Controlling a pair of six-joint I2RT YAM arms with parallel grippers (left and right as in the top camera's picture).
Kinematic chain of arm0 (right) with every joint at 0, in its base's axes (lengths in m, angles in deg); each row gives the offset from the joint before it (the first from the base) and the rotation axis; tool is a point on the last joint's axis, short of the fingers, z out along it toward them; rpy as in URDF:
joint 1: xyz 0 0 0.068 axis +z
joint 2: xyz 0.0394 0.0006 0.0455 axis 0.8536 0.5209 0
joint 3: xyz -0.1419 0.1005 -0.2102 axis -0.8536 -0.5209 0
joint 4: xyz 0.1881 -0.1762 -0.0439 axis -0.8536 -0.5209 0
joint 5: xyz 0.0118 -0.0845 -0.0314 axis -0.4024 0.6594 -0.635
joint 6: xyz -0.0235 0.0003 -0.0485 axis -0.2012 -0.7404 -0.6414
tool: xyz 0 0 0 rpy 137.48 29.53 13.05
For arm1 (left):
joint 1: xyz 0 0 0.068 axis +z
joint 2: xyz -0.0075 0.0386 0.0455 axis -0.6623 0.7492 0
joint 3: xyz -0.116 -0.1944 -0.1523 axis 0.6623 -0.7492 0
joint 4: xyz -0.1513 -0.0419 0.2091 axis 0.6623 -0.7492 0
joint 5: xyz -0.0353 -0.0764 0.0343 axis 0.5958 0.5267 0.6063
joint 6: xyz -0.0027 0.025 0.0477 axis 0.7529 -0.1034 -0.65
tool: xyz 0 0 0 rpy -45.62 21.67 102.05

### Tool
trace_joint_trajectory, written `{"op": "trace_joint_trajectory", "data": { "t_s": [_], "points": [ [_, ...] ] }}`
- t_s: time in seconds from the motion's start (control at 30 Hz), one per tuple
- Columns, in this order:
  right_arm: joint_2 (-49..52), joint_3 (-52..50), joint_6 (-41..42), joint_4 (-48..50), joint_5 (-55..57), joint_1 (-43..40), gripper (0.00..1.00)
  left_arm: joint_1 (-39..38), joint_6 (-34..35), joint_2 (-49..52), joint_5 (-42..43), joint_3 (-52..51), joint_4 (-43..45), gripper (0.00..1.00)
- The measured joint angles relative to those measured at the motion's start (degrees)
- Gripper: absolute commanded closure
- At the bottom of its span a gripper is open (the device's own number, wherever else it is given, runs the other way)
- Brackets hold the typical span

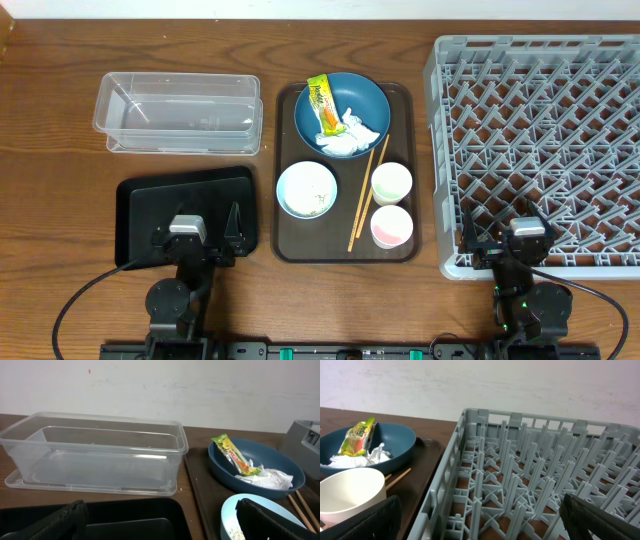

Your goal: Sort waste into correct bins and load items into the dishwasher rack

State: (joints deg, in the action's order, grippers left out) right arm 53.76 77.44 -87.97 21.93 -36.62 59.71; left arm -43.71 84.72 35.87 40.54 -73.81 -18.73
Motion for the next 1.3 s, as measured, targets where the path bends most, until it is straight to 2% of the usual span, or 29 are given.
{"op": "trace_joint_trajectory", "data": {
  "t_s": [1.3],
  "points": [
    [0.0, 0.0, 0.0, 0.0, 3.6, 0.0, 0.01, 0.0, 0.0, 0.0, 0.0, 0.0, 0.0, 0.03]
  ]
}}
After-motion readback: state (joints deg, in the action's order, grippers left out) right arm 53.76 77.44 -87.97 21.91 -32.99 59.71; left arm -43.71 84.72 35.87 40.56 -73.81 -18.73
